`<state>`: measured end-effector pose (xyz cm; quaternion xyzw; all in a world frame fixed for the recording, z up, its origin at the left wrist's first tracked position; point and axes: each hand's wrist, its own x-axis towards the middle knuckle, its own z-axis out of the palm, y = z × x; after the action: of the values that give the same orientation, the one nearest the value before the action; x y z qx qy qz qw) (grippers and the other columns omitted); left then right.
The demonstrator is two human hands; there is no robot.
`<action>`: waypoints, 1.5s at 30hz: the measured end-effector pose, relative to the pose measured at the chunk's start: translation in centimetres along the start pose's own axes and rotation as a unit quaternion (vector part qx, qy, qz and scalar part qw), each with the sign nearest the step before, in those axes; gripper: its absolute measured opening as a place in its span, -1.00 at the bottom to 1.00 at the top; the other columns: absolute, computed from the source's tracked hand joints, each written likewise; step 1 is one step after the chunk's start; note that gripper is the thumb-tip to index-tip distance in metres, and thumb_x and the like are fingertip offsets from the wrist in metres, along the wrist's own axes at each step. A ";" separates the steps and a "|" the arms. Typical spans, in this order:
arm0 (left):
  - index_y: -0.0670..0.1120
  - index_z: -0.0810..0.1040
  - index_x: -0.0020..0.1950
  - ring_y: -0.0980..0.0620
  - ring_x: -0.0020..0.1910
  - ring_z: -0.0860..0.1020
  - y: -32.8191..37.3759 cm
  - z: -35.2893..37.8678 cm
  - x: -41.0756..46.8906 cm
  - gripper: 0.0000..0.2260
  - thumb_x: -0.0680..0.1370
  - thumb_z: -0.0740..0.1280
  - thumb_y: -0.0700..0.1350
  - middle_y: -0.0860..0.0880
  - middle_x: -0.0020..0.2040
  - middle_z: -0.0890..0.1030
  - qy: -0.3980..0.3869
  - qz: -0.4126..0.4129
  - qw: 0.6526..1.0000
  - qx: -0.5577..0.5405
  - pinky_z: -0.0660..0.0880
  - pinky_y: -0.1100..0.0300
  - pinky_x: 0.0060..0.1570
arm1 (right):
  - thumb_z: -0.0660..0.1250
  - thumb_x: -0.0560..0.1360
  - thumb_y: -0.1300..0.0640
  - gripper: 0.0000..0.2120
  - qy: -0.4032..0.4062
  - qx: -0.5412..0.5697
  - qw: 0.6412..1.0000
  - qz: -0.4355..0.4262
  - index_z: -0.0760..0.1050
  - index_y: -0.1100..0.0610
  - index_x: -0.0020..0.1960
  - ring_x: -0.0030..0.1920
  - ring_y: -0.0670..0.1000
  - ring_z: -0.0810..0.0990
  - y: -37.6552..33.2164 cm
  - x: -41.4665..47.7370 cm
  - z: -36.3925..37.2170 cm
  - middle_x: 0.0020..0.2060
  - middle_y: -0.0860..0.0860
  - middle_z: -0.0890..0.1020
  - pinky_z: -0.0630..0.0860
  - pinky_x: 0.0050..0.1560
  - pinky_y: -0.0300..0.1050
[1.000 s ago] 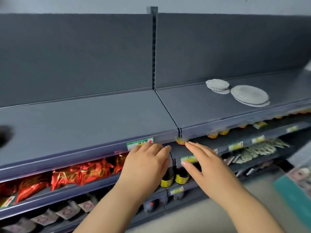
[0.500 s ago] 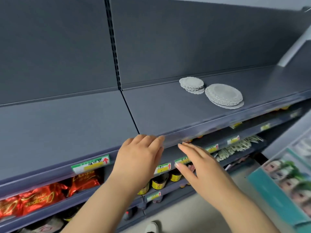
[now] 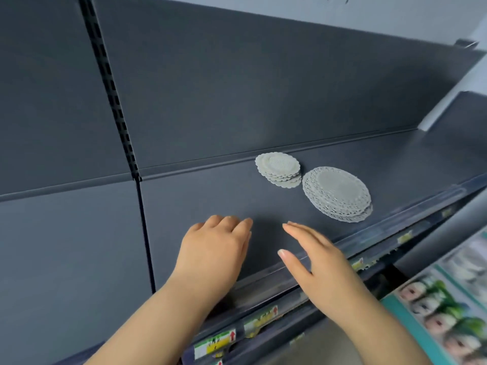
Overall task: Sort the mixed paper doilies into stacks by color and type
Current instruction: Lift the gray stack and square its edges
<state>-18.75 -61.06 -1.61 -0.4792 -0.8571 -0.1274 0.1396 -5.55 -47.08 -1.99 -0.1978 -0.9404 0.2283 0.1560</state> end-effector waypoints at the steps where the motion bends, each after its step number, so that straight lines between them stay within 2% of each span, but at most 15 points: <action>1: -0.08 0.64 0.06 -0.13 -0.21 0.62 0.1 0.3 0.8 -0.82 0.48 0.38 -0.11 -0.03 -0.16 0.67 -0.005 0.001 1.000 0.004 0.55 0.06 -0.32 | 0.18 0.48 -0.13 -0.55 0.003 0.008 1.000 0.002 0.30 -0.12 0.35 0.31 -0.27 0.26 0.8 0.7 -0.3 0.31 -0.28 0.32 0.21 0.29 -0.32; 6: -0.08 0.65 0.02 -0.13 -0.24 0.63 0.8 2.0 4.9 -0.83 0.44 0.42 -0.13 -0.02 -0.18 0.68 -0.012 -0.020 0.999 0.026 0.55 0.07 -0.36 | 0.22 0.49 -0.06 -0.63 0.022 0.043 0.999 -0.011 0.39 -0.10 0.29 0.23 -0.37 0.24 5.0 6.1 -2.4 0.24 -0.33 0.34 0.16 0.25 -0.39; 10: -0.06 0.66 0.00 -0.12 -0.26 0.63 2.6 3.2 8.4 -0.82 0.40 0.46 -0.13 -0.01 -0.17 0.68 -0.009 -0.054 0.998 0.041 0.56 0.07 -0.38 | 0.25 0.50 -0.01 -0.68 0.011 0.059 0.997 -0.046 0.43 -0.07 0.25 0.26 -0.28 0.31 8.1 10.8 -3.8 0.26 -0.26 0.40 0.24 0.28 -0.31; 13: -0.05 0.65 -0.03 -0.11 -0.25 0.63 4.3 4.0 11.3 -0.84 0.41 0.45 -0.15 0.00 -0.18 0.67 -0.003 -0.081 0.996 0.035 0.56 0.06 -0.38 | 0.26 0.49 0.02 -0.69 0.000 0.057 0.995 -0.078 0.46 -0.04 0.23 0.22 -0.28 0.33 10.6 14.0 -5.1 0.25 -0.23 0.43 0.10 0.16 -0.58; 15: -0.01 0.59 0.10 -0.08 -0.11 0.62 5.4 4.6 13.6 -0.81 0.50 0.33 -0.11 0.04 -0.06 0.65 -0.015 -0.116 0.993 0.018 0.55 0.08 -0.28 | 0.28 0.49 0.05 -0.69 -0.002 0.066 0.994 -0.091 0.48 0.00 0.23 0.20 -0.26 0.36 12.4 16.2 -6.4 0.23 -0.19 0.46 0.05 0.10 -0.66; 18: 0.07 0.41 0.28 0.03 0.12 0.48 6.0 6.3 17.6 -0.72 0.61 0.06 0.02 0.11 0.13 0.53 0.002 -0.197 0.980 0.018 0.49 0.13 -0.13 | 0.30 0.48 0.08 -0.66 -0.018 0.112 0.990 -0.083 0.46 0.02 0.25 0.20 -0.17 0.41 14.6 20.0 -7.7 0.23 -0.14 0.48 0.22 0.18 -0.42; 21: 0.01 0.37 0.31 0.00 0.18 0.41 6.2 8.4 21.3 -0.70 0.63 0.03 0.03 0.04 0.18 0.48 0.001 -0.247 0.968 0.037 0.46 0.11 -0.06 | 0.32 0.46 0.02 -0.60 -0.088 0.162 0.982 -0.038 0.41 -0.02 0.29 0.21 -0.09 0.44 15.6 23.9 -7.5 0.24 -0.10 0.47 0.34 0.15 -0.22; 24: 0.02 0.23 0.42 -0.03 0.23 0.36 6.6 10.8 23.0 -0.60 0.61 0.08 0.09 0.01 0.25 0.41 -0.051 -0.277 0.956 0.088 0.38 0.09 0.03 | 0.35 0.41 -0.07 -0.46 -0.189 0.134 0.973 0.004 0.33 0.02 0.34 0.26 -0.04 0.42 16.2 27.5 -5.6 0.29 -0.06 0.43 0.40 0.19 -0.07; 27: 0.08 0.14 0.45 -0.03 0.25 0.34 6.5 12.3 22.5 -0.49 0.55 0.12 0.22 0.04 0.30 0.37 -0.047 -0.345 0.934 0.076 0.34 0.08 0.08 | 0.40 0.33 -0.17 -0.41 -0.283 0.085 0.955 0.018 0.36 0.05 0.26 0.10 -0.02 0.48 16.6 29.6 -3.5 0.17 0.02 0.44 0.37 0.01 -0.13; 30: 0.10 0.13 0.46 -0.05 0.32 0.29 6.1 12.8 22.0 -0.37 0.47 0.21 0.29 0.01 0.35 0.33 -0.019 -0.418 0.908 0.000 0.33 0.01 0.15 | 0.48 0.25 -0.17 -0.18 -0.305 0.075 0.949 0.039 0.28 0.15 0.37 0.19 0.06 0.46 17.0 30.7 -2.4 0.28 0.04 0.43 0.36 0.00 -0.13; 33: 0.06 0.10 0.46 -0.09 0.34 0.28 5.7 12.9 22.2 -0.28 0.42 0.24 0.34 -0.04 0.36 0.33 -0.043 -0.467 0.882 -0.047 0.31 -0.07 0.19 | 0.53 0.17 -0.19 -0.28 -0.325 0.061 0.943 0.036 0.46 0.19 0.17 -0.08 0.06 0.53 17.1 31.7 -2.1 0.03 0.07 0.57 0.43 -0.14 -0.12; 35: 0.06 0.06 0.47 -0.09 0.34 0.28 5.4 12.9 22.4 -0.24 0.40 0.25 0.36 -0.02 0.34 0.36 -0.057 -0.476 0.876 -0.046 0.30 -0.08 0.18 | 0.55 0.12 -0.18 -0.34 -0.344 0.070 0.936 0.040 0.50 0.20 0.04 -0.21 0.06 0.48 17.1 32.1 -2.2 -0.09 0.08 0.58 0.40 -0.22 -0.12; 38: 0.07 0.04 0.48 -0.07 0.35 0.27 4.8 12.8 22.6 -0.20 0.38 0.26 0.37 0.02 0.33 0.37 -0.071 -0.480 0.873 -0.052 0.31 -0.07 0.17 | 0.57 0.07 -0.16 -0.33 -0.358 0.084 0.929 0.045 0.50 0.17 0.05 -0.13 0.06 0.53 17.1 32.5 -2.2 -0.03 0.07 0.61 0.44 -0.17 -0.11; 41: 0.10 0.06 0.47 -0.06 0.34 0.27 4.5 12.8 22.7 -0.21 0.37 0.28 0.37 0.04 0.33 0.36 -0.079 -0.480 0.872 -0.054 0.31 -0.07 0.16 | 0.59 0.09 -0.08 -0.32 -0.359 0.109 0.926 0.040 0.46 0.17 0.09 -0.02 0.08 0.55 16.9 32.4 -2.2 0.03 0.07 0.58 0.49 0.03 -0.02; 45: 0.12 0.06 0.47 -0.06 0.35 0.25 4.4 12.8 22.6 -0.20 0.35 0.30 0.37 0.06 0.35 0.34 -0.068 -0.483 0.871 -0.066 0.31 -0.09 0.17 | 0.58 0.16 -0.01 -0.28 -0.332 0.098 0.938 0.009 0.35 0.20 0.19 0.00 0.04 0.51 16.4 31.9 -2.3 0.10 0.07 0.51 0.45 -0.04 -0.09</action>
<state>-27.84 -36.54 -4.97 -0.0215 -0.9786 -0.2025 -0.0305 -27.57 -18.74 -1.61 -0.1029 -0.9098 0.3735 -0.1490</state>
